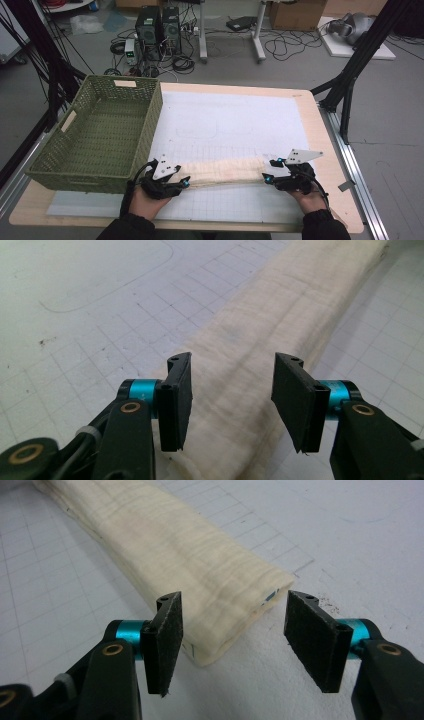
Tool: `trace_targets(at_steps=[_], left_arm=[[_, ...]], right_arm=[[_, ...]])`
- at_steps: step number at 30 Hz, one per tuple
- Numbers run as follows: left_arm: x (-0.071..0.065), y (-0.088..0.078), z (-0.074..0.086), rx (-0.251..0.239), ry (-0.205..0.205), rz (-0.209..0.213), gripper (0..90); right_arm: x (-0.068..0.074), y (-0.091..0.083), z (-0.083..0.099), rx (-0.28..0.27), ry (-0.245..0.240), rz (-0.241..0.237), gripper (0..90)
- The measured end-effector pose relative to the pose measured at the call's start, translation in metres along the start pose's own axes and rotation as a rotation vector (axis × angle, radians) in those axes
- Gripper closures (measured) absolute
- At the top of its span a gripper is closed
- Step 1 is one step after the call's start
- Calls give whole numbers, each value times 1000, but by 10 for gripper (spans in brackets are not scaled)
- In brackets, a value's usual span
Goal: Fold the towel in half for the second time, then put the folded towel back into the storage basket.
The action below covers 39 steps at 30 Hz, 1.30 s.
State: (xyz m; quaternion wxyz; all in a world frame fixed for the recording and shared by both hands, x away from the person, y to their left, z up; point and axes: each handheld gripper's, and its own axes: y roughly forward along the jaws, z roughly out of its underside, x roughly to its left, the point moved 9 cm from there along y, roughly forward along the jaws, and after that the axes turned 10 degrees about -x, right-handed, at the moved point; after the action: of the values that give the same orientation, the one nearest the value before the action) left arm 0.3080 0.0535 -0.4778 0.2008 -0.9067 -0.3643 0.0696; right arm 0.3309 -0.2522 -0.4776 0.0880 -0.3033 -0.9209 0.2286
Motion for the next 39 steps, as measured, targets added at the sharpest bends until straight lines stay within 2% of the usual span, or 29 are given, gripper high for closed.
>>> trace_targets(at_steps=[15,24,30,39], left_arm=[[-5,4,-6,-12,18,43,501],[-15,8,-14,-13,47,84,495],[-22,13,-23,-16,68,126,490],[-37,35,-33,1,103,220,482]], right_arm=[[1,-2,2,6,-7,2,396],[2,0,6,24,-2,-3,396],[3,2,8,35,-13,-14,396],[3,0,8,32,-11,-3,402]])
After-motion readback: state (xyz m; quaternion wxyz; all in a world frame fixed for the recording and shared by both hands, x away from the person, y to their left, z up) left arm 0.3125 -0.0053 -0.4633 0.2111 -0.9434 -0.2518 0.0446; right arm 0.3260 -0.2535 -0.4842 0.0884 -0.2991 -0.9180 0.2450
